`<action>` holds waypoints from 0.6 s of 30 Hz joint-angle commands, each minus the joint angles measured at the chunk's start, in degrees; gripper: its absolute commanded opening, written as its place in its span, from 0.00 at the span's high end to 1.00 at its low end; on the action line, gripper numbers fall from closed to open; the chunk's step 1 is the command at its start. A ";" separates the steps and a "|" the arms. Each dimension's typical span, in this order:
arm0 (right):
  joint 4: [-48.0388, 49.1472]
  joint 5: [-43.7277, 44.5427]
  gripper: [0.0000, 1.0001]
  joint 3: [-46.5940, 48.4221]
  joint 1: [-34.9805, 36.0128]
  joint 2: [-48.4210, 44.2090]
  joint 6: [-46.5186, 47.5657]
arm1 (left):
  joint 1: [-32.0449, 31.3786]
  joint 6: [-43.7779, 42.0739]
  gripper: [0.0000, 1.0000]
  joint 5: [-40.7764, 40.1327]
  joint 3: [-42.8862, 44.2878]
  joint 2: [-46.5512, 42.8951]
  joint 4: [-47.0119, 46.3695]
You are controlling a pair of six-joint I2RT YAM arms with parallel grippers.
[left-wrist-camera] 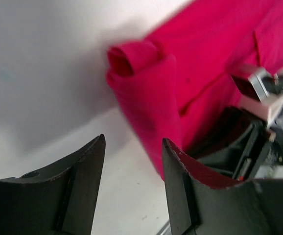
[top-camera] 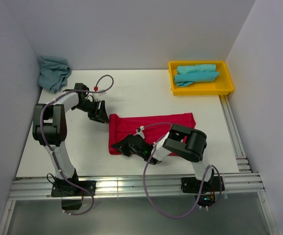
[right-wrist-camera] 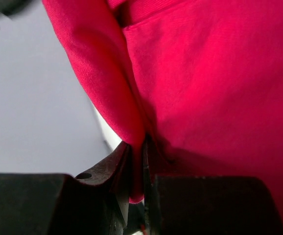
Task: Roll the t-shirts
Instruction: Roll the tshirt
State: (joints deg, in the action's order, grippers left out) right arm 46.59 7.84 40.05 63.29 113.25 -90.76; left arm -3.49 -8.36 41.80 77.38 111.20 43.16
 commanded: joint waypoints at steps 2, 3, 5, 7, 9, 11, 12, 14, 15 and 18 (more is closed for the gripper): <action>6.23 -3.18 1.00 -1.47 -0.01 3.73 -3.90 | -0.38 -4.56 0.45 8.82 -4.34 -0.19 0.17; 6.15 -3.18 1.00 -1.47 -0.01 3.90 -3.98 | -0.47 -4.65 0.45 10.04 -4.87 0.68 -0.61; 5.62 -3.18 1.00 -1.38 -0.09 3.73 -3.81 | -0.56 -4.12 0.44 10.40 -5.92 1.56 -1.75; 5.01 -3.44 1.00 -1.21 -0.09 3.82 -3.72 | -0.82 -2.63 0.44 10.93 -6.28 2.53 -3.86; 5.00 -3.44 1.00 -1.20 -0.18 3.99 -3.72 | -1.17 -0.70 0.44 11.20 -6.28 3.41 -5.09; 5.44 -3.70 1.00 -1.38 -0.18 4.17 -3.81 | -1.70 1.31 0.47 10.85 -5.93 4.11 -6.33; 5.62 -3.88 1.00 -1.55 -0.27 4.26 -3.81 | -2.22 2.11 0.49 10.41 -5.84 4.20 -6.85; 4.40 -3.97 1.00 -1.47 -0.27 3.82 -3.29 | -3.01 5.00 0.53 7.86 -5.84 4.03 -9.05; 3.52 -3.97 1.00 -1.29 -0.36 3.56 -2.76 | -3.54 5.80 0.55 6.81 -5.84 3.85 -9.75; -0.52 -3.97 0.99 -0.42 -0.36 1.71 -0.48 | -4.68 7.92 0.69 2.16 -4.70 3.59 -10.11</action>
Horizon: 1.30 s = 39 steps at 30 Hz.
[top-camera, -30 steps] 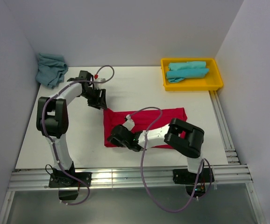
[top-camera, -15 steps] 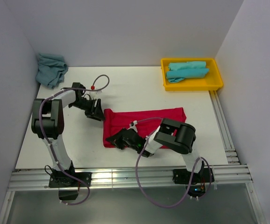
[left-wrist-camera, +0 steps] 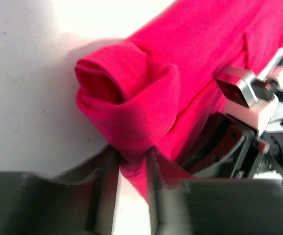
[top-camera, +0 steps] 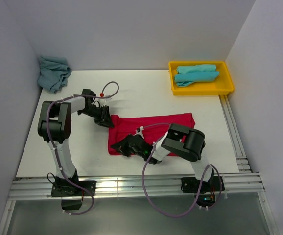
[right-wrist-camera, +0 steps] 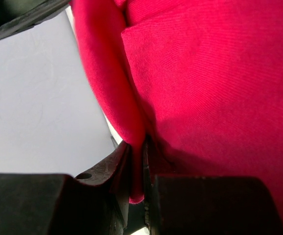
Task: Roll the t-shirts
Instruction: Roll the tshirt
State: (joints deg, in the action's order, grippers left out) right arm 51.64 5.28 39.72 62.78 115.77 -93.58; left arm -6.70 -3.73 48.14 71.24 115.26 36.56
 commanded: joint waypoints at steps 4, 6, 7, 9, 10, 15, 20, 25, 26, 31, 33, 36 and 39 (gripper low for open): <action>-14.27 -0.45 0.76 2.46 0.50 -3.88 7.26 | -3.40 3.20 0.95 -11.30 3.02 -0.92 -2.19; -19.01 0.78 0.68 3.95 1.37 -5.81 8.58 | -4.37 4.77 0.99 -15.16 2.85 -1.35 -2.28; -20.51 1.13 0.61 4.48 1.81 -6.77 9.55 | -4.55 5.39 1.00 -16.05 2.85 -1.44 -2.28; -23.77 1.75 0.59 5.80 2.87 -7.57 10.08 | -4.99 5.48 1.00 -17.73 3.02 -1.53 -1.93; -24.91 1.84 0.58 6.06 3.22 -8.18 10.17 | -5.08 5.57 1.00 -18.16 3.29 -1.53 -1.84; -27.55 1.75 0.57 6.77 4.63 -9.07 9.56 | -5.43 5.66 1.00 -20.71 3.90 -1.88 -0.96; -29.93 1.49 0.64 7.39 5.68 -8.28 8.86 | -5.78 5.66 1.00 -21.33 4.69 -1.97 -0.26; -31.23 1.75 0.82 6.59 5.68 -9.24 8.15 | -6.04 6.01 1.00 -22.91 4.78 -2.32 -0.17; -33.25 2.88 0.76 7.12 5.77 -9.76 8.50 | -6.13 6.01 1.00 -23.35 4.78 -2.41 -0.08; -57.45 10.70 0.52 17.71 8.75 -13.81 12.19 | -6.83 6.28 1.00 -27.12 5.75 -2.85 1.23; -64.26 14.91 0.49 21.52 9.72 -14.51 13.51 | -7.01 6.19 1.00 -28.27 6.10 -2.94 1.59; -76.21 19.31 0.49 28.55 11.04 -15.04 15.44 | -7.63 6.28 1.00 -29.94 5.84 -3.46 1.85; -81.32 22.48 0.48 34.09 11.48 -14.26 17.55 | -7.89 6.63 1.00 -30.65 5.75 -3.55 2.20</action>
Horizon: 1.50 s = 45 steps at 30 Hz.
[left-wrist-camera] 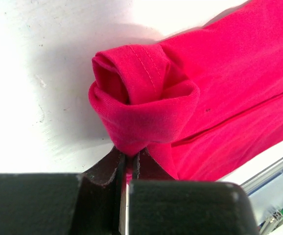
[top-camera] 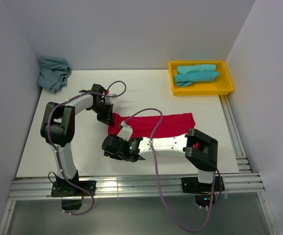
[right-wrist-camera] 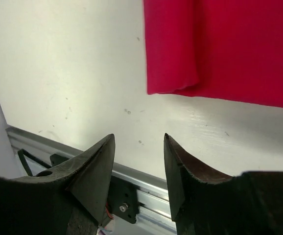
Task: Roll the t-shirts
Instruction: Roll the tshirt
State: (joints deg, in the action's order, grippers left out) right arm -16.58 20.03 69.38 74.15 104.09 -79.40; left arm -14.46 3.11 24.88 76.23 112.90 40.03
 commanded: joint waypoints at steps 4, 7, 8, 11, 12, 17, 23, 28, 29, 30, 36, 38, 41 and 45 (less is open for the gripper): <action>-16.38 10.55 0.48 12.17 -1.28 1.97 7.48 | -1.01 0.14 1.00 -8.36 0.59 -1.28 -1.19; -17.87 11.69 0.48 18.12 -2.69 6.11 9.78 | -1.62 0.05 1.00 -9.24 0.68 -1.37 -0.83; -18.48 12.57 0.49 19.81 -3.22 9.17 11.09 | -1.71 0.05 1.00 -9.41 0.77 -1.46 -0.83; -20.07 14.24 0.49 25.87 -4.45 14.53 13.29 | -1.98 -0.13 1.00 -9.85 0.85 -1.63 -0.39; -20.59 14.33 0.49 28.32 -5.06 15.69 13.82 | -1.98 -0.13 1.00 -9.85 0.85 -1.63 -0.48; -25.42 15.56 0.50 35.02 -5.59 21.84 14.01 | -2.33 0.05 1.00 -9.94 0.94 -1.63 -0.13; -27.46 15.04 0.50 34.07 -5.24 22.82 12.77 | -2.59 -0.21 1.00 -10.12 0.85 -1.81 -0.04; -31.75 15.65 0.50 35.38 -4.46 24.66 11.02 | -2.68 -0.30 1.00 -10.12 1.12 -1.72 -0.04; -32.54 15.65 0.50 35.82 -4.19 25.62 10.58 | -2.68 -0.30 1.00 -10.12 1.12 -1.63 0.05; -33.34 15.56 0.50 36.43 -3.84 25.98 10.58 | -2.68 -0.39 1.00 -10.12 1.20 -1.55 0.05; -36.15 13.81 0.48 37.84 -2.79 28.88 10.22 | -2.77 -0.57 0.98 -10.12 1.29 -1.37 0.22; -35.72 12.85 0.47 37.49 -2.61 29.15 10.49 | -2.77 -0.57 0.96 -9.86 1.47 -1.28 0.31; -34.93 11.27 0.47 36.88 -2.26 29.85 10.49 | -2.86 -0.65 0.92 -9.50 1.73 -1.19 0.49; -33.53 9.07 0.57 35.13 -2.26 30.03 9.96 | -2.77 -1.18 0.80 -8.45 2.61 -1.28 1.19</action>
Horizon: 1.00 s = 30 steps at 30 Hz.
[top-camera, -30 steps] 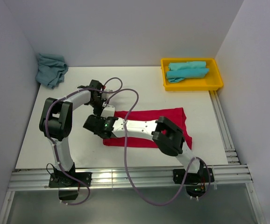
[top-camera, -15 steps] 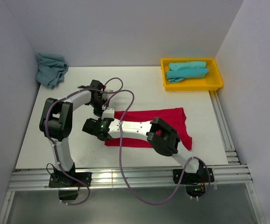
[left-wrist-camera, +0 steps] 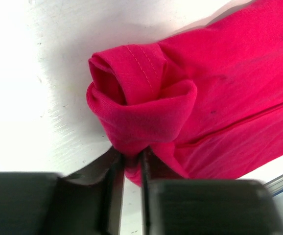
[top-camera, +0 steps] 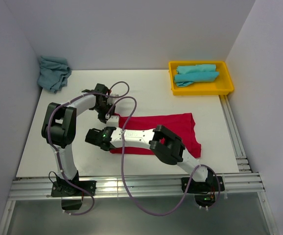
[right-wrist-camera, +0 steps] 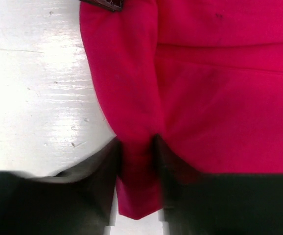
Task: Roll the t-shirts
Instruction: Roll the tshirt
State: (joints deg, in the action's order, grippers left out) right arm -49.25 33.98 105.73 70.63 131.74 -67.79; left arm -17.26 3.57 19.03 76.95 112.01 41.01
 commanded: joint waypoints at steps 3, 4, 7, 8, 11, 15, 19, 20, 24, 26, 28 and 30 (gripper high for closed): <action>3.53 -6.81 0.73 -5.43 1.26 0.28 -1.56 | 0.29 -2.34 0.59 -0.05 3.03 -1.08 0.82; 5.03 -7.17 0.84 -6.84 1.18 -1.38 -1.38 | 0.47 -2.52 0.54 0.91 4.08 -1.35 1.08; 13.11 -9.62 0.90 -13.78 0.48 -6.03 -0.86 | 1.52 -2.96 0.43 5.04 6.63 -1.70 3.19; 18.87 -10.33 0.91 -18.58 -0.14 -7.63 -0.77 | 1.96 -5.13 0.41 6.62 8.29 -1.88 3.89; 29.27 -13.75 0.91 -29.83 -1.11 -14.57 -1.03 | 4.15 -6.47 0.38 11.29 11.20 -2.40 6.35; 48.70 -19.03 0.92 -42.17 -3.74 -21.43 -3.65 | 7.84 -8.49 0.37 18.48 12.70 -2.84 8.90; 64.25 -24.21 0.92 -52.71 -5.85 -25.91 -7.35 | 10.05 -12.61 0.37 22.71 10.43 -2.67 11.19; 70.64 -26.05 0.92 -56.56 -6.29 -26.27 -8.40 | 10.48 -13.15 0.37 23.24 9.55 -2.67 11.11; 82.99 -30.28 0.92 -62.48 -8.05 -24.88 -13.06 | 10.84 -15.70 0.38 25.79 4.80 -2.58 9.88; 87.46 -31.42 0.92 -63.80 -8.49 -23.64 -14.21 | 10.84 -16.67 0.38 27.37 2.60 -2.15 9.18; 91.33 -32.92 0.92 -64.77 -8.49 -21.62 -16.31 | 10.84 -16.85 0.38 28.69 0.75 -1.70 7.86; 97.14 -33.71 0.93 -66.26 -8.84 -19.52 -18.59 | 10.67 -16.58 0.39 29.84 -1.09 -0.74 5.85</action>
State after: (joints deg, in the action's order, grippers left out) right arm 37.26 4.67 41.54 61.82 109.01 -81.71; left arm -6.26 -10.85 43.99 77.45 111.48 49.71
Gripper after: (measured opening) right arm 0.206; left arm 0.619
